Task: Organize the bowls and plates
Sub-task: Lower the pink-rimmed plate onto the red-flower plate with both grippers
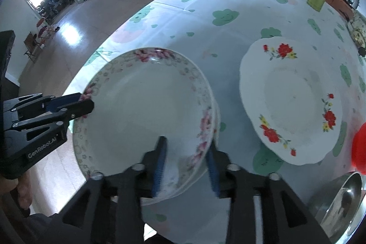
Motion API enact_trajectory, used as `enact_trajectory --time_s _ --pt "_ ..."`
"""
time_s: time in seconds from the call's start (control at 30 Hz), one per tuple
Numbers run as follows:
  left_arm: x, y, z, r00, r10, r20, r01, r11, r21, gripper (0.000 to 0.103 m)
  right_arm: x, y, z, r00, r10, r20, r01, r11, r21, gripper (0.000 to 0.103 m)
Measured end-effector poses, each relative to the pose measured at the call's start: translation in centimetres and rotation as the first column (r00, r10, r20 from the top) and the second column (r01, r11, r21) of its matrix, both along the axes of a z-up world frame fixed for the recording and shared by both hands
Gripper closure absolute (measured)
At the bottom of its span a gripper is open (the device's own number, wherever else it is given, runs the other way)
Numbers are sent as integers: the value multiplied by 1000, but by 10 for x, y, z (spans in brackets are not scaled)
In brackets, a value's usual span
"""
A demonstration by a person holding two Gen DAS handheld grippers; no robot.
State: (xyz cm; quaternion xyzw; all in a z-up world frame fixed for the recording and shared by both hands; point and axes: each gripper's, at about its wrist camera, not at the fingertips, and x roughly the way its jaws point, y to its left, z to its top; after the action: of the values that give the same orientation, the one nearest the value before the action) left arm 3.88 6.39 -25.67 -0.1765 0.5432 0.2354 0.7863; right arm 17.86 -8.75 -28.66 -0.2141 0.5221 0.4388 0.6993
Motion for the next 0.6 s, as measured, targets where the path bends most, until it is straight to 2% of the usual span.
enact_trajectory --time_s 0.47,0.6 --pt "-2 -1 -1 1000 9 1 -9 1000 -9 82 2 -3 6 999 -24 29 23 999 21 51" --pt "-2 1 1 1000 17 2 -17 1000 -8 77 3 -4 7 999 -27 26 26 999 29 50"
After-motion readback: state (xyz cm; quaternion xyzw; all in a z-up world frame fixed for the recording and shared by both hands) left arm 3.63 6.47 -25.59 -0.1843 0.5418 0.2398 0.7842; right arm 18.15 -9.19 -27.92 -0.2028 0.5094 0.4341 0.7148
